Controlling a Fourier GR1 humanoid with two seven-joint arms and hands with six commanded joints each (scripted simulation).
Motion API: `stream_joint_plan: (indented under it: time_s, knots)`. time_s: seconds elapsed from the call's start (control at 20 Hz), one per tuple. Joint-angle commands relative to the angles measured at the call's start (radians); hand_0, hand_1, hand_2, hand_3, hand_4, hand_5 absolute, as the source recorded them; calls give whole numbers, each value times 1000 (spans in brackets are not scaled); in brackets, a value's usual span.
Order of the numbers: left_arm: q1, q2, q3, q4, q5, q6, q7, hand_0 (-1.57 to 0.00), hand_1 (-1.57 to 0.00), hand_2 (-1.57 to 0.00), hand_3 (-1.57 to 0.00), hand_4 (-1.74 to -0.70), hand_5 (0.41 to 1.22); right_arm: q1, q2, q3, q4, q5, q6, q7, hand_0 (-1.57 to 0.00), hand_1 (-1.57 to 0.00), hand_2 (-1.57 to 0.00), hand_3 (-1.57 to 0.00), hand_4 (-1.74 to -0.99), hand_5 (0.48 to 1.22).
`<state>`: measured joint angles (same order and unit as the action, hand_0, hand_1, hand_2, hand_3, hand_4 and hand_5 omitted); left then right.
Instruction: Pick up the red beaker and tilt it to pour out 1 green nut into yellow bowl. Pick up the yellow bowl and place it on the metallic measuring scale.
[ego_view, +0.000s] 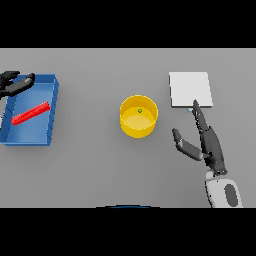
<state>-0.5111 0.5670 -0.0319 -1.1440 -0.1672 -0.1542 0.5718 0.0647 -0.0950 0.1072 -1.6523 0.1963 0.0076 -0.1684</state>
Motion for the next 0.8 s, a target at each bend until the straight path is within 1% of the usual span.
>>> stream_joint_plan:
  time_s: [0.0, 0.1, 0.2, 0.25, 0.3, 0.35, 0.4, 0.45, 0.5, 0.6, 0.7, 0.75]
  knots:
    - [2, -2, -10, 13, -19, 11, -10, -196, -179, -170, -176, -813, 627, -2, -1, 3, -1, 9, -5, -1, 1, 1, 1, 1, -1157, 665]
    - [-5, 4, -12, 18, -40, 30, -26, -125, -115, -109, -112, -794, 627, 5, 0, 6, -14, 14, -9, 0, 1, 1, 1, 1, -1157, 665]
    - [-10, -2, -12, 18, -44, 48, -67, -80, -73, -69, -72, -776, 631, -4, 9, 26, -19, 38, -14, 40, 1, 1, 1, 1, -1144, 644]
    - [-13, -5, -3, 16, -36, 54, -77, -64, -58, -55, -57, -778, 633, -10, -7, 27, -25, 79, -34, 84, 1, 1, 1, 1, -1131, 631]
    - [-5, -14, -1, 14, -33, 66, -102, -51, -46, -44, -45, -779, 635, -22, -17, 37, -31, 91, -25, 84, 1, 1, 1, 1, -1115, 638]
    - [10, -21, 7, -3, -17, 70, -124, -40, -37, -35, -36, -784, 644, -42, -37, 52, -23, 104, -1, 68, 1, 1, 1, 1, -1087, 649]
    - [16, -27, 12, -12, -6, 72, -128, -32, -29, -28, -29, -786, 652, -63, -60, 61, -9, 112, 26, 64, 1, 1, 1, 1, -1080, 662]
    - [13, -32, 12, -22, -1, 73, -129, -25, -23, -22, -23, -793, 657, -92, -101, 70, -9, 131, 57, 69, 1, 1, 1, 1, -1088, 665]
    - [17, -40, 11, -34, 3, 76, -131, -20, -18, -17, -18, -798, 661, -123, -131, 96, -2, 183, 72, 95, 1, 1, 1, 1, -1103, 662]
    - [5, -46, 12, -31, 7, 76, -104, -13, -11, -11, -11, -800, 673, -186, -188, 141, 27, 276, 102, 131, 1, 1, 1, 1, -1128, 637]
    - [28, -56, 5, -49, 10, 78, -110, -8, -7, -7, -7, -806, 683, -246, -242, 193, 52, 361, 128, 97, 1, 1, 1, 1, -1137, 626]
    - [30, -50, 10, -47, 7, 80, -107, -6, -5, -5, -5, -806, 687, -297, -266, 216, 75, 400, 149, 102, 1, 1, 1, 1, -1142, 627]
